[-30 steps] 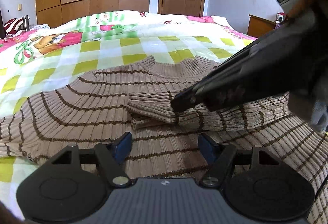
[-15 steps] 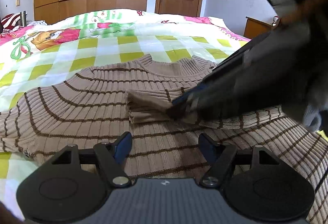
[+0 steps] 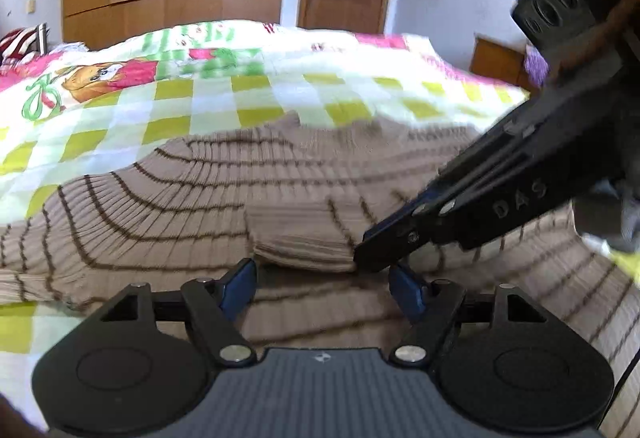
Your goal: Fold small clothes
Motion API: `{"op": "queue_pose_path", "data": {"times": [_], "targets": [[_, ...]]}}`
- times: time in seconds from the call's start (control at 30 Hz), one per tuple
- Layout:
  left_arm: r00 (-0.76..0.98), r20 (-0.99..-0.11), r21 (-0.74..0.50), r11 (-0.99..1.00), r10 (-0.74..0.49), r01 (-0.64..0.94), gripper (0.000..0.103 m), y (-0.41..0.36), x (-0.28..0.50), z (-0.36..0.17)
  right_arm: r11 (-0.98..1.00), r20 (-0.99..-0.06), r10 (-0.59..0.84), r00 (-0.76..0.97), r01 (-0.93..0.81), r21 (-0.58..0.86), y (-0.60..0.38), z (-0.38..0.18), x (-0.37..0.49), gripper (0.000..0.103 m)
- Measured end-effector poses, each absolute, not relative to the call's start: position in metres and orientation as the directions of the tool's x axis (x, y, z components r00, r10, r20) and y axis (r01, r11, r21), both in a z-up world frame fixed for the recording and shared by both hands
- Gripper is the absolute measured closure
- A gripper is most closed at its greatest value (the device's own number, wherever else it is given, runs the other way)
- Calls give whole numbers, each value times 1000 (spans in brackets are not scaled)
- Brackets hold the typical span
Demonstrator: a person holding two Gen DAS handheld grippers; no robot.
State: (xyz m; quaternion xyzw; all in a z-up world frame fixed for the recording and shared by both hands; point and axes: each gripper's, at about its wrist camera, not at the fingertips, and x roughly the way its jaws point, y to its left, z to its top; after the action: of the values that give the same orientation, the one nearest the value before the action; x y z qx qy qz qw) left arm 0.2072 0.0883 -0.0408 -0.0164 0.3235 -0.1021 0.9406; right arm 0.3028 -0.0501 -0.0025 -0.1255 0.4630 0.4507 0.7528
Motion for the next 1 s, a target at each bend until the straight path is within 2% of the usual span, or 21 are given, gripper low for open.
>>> {"op": "queue_pose_path", "data": {"times": [0.17, 0.27, 0.37, 0.47, 0.53, 0.6, 0.67, 0.77, 0.87, 1.0], "targets": [[775, -620, -37, 991, -126, 132, 14, 101, 191, -36, 541, -793, 592, 144, -800, 259, -55, -6, 298, 88], [799, -584, -114, 989, -143, 93, 14, 109, 187, -20, 541, -757, 633, 164, -793, 281, -72, 7, 293, 86], [829, -535, -165, 982, -164, 88, 8, 101, 199, -3, 628, -716, 641, 277, -726, 281, -102, 19, 295, 83], [826, -534, -136, 982, -182, 128, 8, 81, 225, -9, 746, -727, 551, 410, -633, 208, -128, 19, 303, 82], [800, -579, -69, 988, -153, 139, 8, 68, 243, -25, 803, -744, 480, 465, -574, 160, -144, 12, 308, 81], [744, -664, 21, 993, -73, 116, 8, 58, 258, -52, 845, -764, 404, 503, -526, 101, -158, 1, 309, 82], [759, -646, 29, 991, -83, 133, 8, 60, 253, -58, 885, -784, 309, 539, -464, 31, -172, -15, 315, 93], [749, -660, 18, 994, -66, 104, 7, 67, 253, -51, 894, -750, 352, 561, -439, 92, -194, -25, 320, 94], [760, -648, 3, 997, -59, 80, 8, 71, 249, -40, 923, -711, 313, 630, -378, 71, -203, -13, 310, 93], [802, -593, 0, 996, -68, 84, 8, 68, 249, -22, 939, -633, 280, 721, -344, 23, -223, 4, 288, 84]]}}
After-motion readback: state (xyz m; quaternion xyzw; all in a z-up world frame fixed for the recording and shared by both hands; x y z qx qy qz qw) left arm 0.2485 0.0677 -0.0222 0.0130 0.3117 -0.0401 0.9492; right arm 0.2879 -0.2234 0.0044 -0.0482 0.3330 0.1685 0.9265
